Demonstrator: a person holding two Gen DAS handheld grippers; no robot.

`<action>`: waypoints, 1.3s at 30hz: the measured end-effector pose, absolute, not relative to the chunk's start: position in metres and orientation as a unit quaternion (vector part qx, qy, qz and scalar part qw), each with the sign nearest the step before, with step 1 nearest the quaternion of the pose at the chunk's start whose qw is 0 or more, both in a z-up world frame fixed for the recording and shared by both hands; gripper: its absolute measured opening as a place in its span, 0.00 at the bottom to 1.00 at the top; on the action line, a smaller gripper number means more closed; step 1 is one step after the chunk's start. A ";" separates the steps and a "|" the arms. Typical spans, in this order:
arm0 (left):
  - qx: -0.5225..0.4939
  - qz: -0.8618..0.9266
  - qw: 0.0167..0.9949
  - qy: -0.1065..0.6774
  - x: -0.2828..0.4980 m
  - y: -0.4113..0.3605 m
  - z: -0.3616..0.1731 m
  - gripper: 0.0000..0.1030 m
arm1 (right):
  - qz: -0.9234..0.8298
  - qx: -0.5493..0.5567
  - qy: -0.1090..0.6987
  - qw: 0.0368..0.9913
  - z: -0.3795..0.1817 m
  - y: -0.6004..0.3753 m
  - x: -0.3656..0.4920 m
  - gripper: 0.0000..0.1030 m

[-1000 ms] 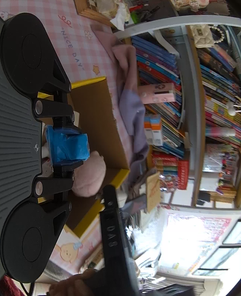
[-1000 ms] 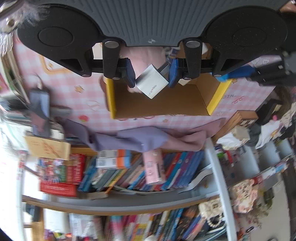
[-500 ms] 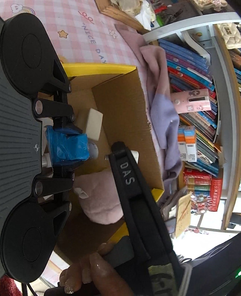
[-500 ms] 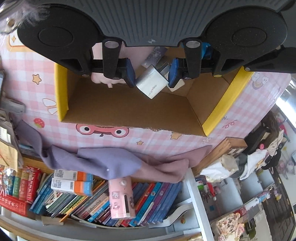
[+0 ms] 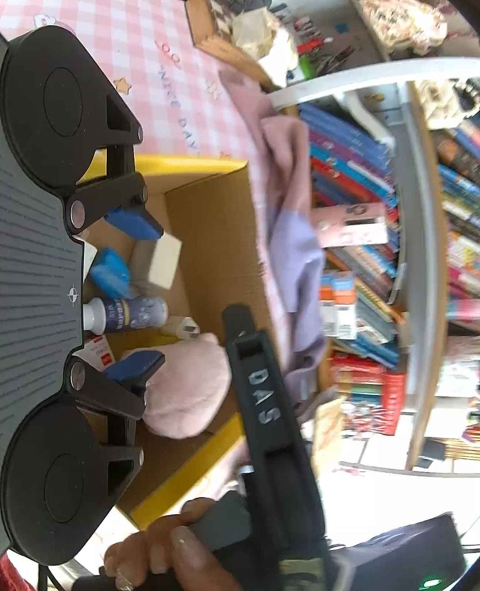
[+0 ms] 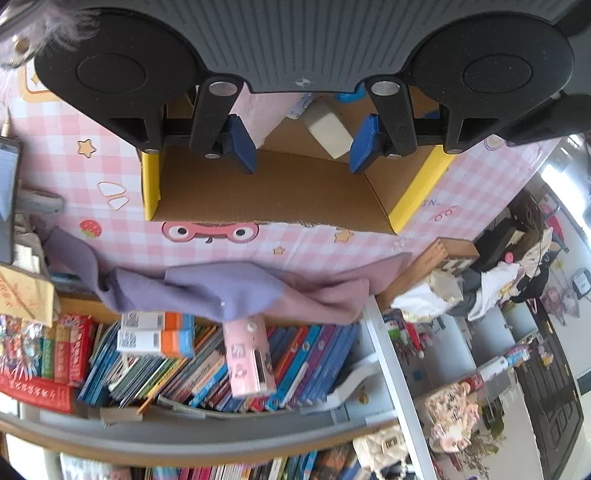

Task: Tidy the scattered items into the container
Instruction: 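Lower the charger plug and blue toy into the box and open both tools, then lift both open tools out of the box and back away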

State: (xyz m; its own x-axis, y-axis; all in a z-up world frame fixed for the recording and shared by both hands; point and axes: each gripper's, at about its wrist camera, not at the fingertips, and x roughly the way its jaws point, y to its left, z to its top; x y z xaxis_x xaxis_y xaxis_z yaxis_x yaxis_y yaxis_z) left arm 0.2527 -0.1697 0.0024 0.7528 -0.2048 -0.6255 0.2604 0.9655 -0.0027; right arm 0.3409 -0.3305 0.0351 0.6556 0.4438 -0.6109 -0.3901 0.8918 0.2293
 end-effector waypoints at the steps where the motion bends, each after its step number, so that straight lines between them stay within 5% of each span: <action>1: 0.038 -0.122 0.937 0.324 0.248 -0.167 0.006 0.71 | 0.227 0.038 0.340 0.912 0.038 -0.331 0.335 0.53; 6: 0.018 -0.101 0.949 0.299 0.220 -0.149 0.022 0.79 | 0.220 0.036 0.319 0.921 0.049 -0.331 0.308 0.53; 39: -0.043 -0.021 0.962 0.271 0.019 -0.025 0.022 0.83 | 0.117 -0.004 0.289 0.950 0.034 -0.256 0.052 0.52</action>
